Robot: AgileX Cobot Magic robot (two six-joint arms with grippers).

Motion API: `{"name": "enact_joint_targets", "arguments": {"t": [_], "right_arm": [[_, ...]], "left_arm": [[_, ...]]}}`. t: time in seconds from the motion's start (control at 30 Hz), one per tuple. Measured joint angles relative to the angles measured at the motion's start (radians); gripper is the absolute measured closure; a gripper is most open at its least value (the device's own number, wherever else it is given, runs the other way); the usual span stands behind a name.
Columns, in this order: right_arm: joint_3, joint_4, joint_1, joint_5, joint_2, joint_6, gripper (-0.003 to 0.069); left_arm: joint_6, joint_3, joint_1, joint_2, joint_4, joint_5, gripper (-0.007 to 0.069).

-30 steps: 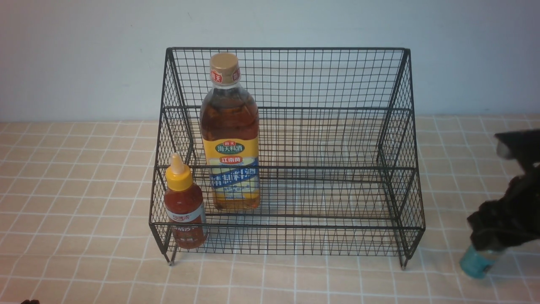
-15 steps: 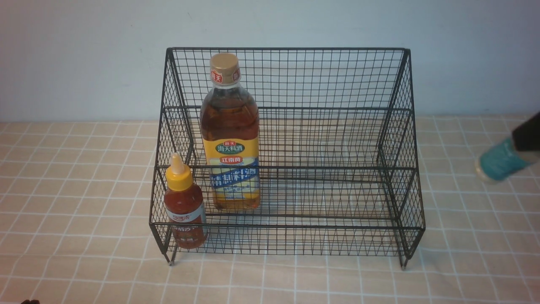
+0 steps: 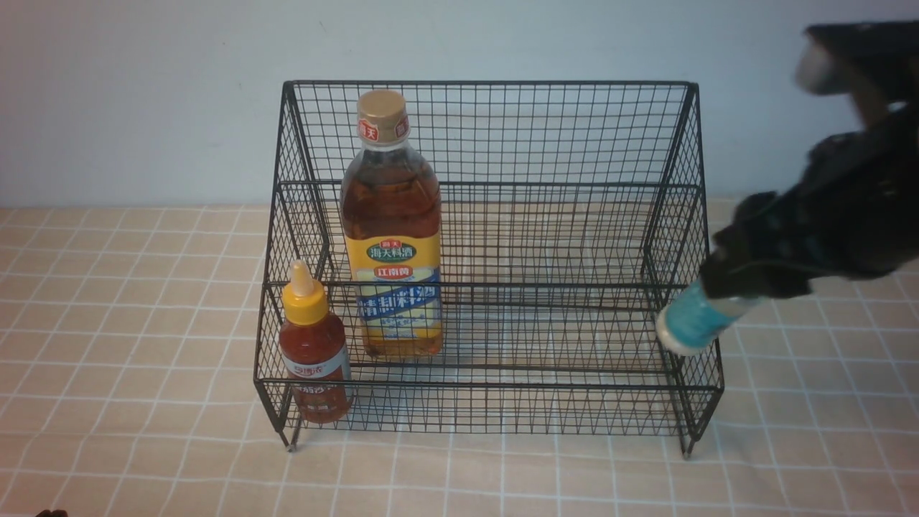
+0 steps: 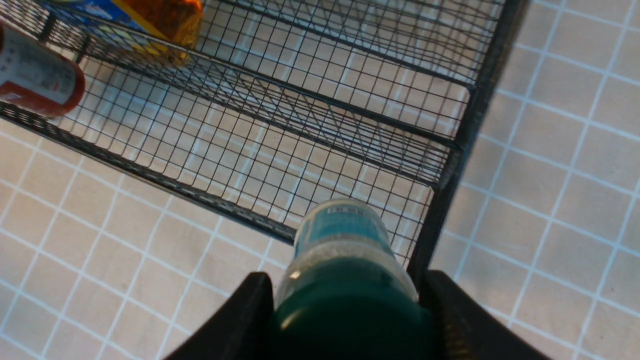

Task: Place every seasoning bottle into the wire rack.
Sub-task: Use the right arm to put the condiment bottle back on the shelf

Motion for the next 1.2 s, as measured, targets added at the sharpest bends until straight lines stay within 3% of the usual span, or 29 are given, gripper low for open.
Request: {"name": "enact_joint_targets", "arguments": {"t": [0.2, 0.87, 1.2], "right_arm": [[0.0, -0.055, 0.07, -0.078, 0.125, 0.054, 0.032], [0.0, -0.095, 0.075, -0.131, 0.311, 0.061, 0.0318], [0.0, -0.115, 0.075, -0.156, 0.311, 0.061, 0.0239]], "left_arm": [[0.0, 0.0, 0.0, 0.0, 0.0, 0.002, 0.0631], [0.0, -0.001, 0.0, 0.0, 0.0, 0.003, 0.0631], [0.0, -0.001, 0.0, 0.0, 0.0, 0.003, 0.0631]]}}
